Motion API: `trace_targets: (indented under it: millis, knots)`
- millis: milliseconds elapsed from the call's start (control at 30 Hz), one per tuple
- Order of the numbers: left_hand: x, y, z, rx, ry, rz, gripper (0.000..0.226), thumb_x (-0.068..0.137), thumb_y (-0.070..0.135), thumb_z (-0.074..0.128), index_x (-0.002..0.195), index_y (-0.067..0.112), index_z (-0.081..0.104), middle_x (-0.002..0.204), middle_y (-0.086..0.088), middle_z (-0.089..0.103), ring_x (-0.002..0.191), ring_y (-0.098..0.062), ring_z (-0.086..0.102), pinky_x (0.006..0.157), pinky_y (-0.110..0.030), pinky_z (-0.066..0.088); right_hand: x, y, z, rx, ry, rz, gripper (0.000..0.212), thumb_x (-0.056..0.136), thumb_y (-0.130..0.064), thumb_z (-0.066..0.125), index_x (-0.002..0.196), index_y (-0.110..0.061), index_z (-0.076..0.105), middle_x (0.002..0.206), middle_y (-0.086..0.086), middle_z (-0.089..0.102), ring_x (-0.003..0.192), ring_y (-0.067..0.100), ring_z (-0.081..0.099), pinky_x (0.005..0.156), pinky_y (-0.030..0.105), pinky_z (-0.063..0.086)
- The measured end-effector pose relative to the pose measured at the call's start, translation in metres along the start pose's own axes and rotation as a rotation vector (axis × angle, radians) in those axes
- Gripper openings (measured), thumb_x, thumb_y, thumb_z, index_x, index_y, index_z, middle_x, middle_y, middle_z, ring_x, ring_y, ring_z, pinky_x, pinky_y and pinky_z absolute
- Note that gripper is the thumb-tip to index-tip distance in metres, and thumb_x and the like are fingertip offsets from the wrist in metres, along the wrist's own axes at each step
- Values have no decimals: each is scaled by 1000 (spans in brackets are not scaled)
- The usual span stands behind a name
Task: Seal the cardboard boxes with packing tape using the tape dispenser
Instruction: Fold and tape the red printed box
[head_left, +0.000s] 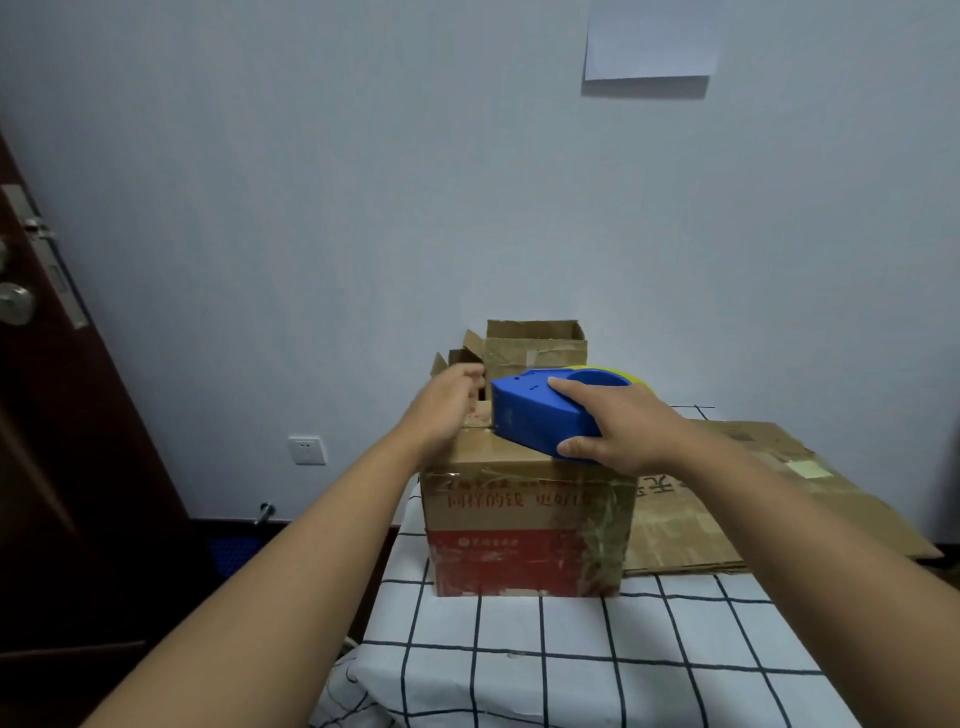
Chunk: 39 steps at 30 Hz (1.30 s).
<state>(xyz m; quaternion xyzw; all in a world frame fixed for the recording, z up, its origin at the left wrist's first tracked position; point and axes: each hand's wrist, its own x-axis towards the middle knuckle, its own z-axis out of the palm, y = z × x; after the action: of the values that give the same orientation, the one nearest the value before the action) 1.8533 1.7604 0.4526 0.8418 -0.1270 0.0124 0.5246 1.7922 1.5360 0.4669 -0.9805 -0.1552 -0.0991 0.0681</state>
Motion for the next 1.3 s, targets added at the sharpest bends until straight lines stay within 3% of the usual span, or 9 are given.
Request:
trace_targets:
  millis: [133,233,500,633,767,900,1067,1167,1300]
  knots:
    - [5,11,10,-389,-140,-57,44,102,30,31,137,22,54,139,4,55,130,-14,47,104,-34,38,-1,0,-1,2,-7,-11,78,94,-52,60,158,-31,20,153,-5,44,130,22,46,107,36,31]
    - [10,11,16,-443,-269,-79,52,99,35,24,139,18,52,139,0,56,127,-15,51,110,-36,39,-2,0,-3,16,-8,-21,79,94,-51,61,158,-31,20,155,-5,41,133,21,44,109,36,29]
    - [13,4,21,-373,-204,-170,42,94,41,38,103,19,73,92,-5,73,91,-19,64,77,-29,49,-14,10,-1,50,35,-126,80,92,-48,64,157,-38,18,144,-5,51,120,18,47,103,27,23]
    - [11,5,19,-459,-277,-112,47,85,49,43,122,34,68,122,1,68,117,-19,60,102,-38,47,-15,12,2,-49,74,-166,89,91,-53,63,157,-39,4,116,-5,60,101,15,49,103,21,17]
    - [12,4,18,-498,-307,-29,51,86,53,41,133,42,56,143,13,51,132,-13,47,110,-38,39,-17,8,1,-2,99,-173,86,88,-52,68,154,-27,19,139,-5,58,125,18,46,108,17,11]
    - [8,4,12,-556,-303,-22,41,99,51,36,126,36,64,108,5,73,96,-14,69,78,-31,55,-16,1,-21,284,34,-163,59,82,-49,75,130,-29,47,116,-8,63,101,18,60,84,26,45]
    - [9,3,15,-575,-269,-3,50,102,54,27,101,38,75,113,4,71,112,-15,61,114,-44,33,-5,-5,-40,1107,104,-81,31,81,-38,73,109,-24,69,99,-5,73,87,12,69,69,20,52]
    - [11,2,17,-521,-283,-62,51,101,60,24,125,38,64,127,8,66,122,-12,57,115,-39,27,7,-3,-31,1534,171,83,17,82,-31,70,86,-17,78,87,5,73,74,19,69,60,26,54]
    - [8,3,17,-477,-209,-118,44,102,52,36,128,27,61,125,6,67,114,-7,59,108,-30,33,22,0,-8,1734,235,291,34,75,-37,67,100,-14,69,88,5,70,70,20,66,60,29,54]
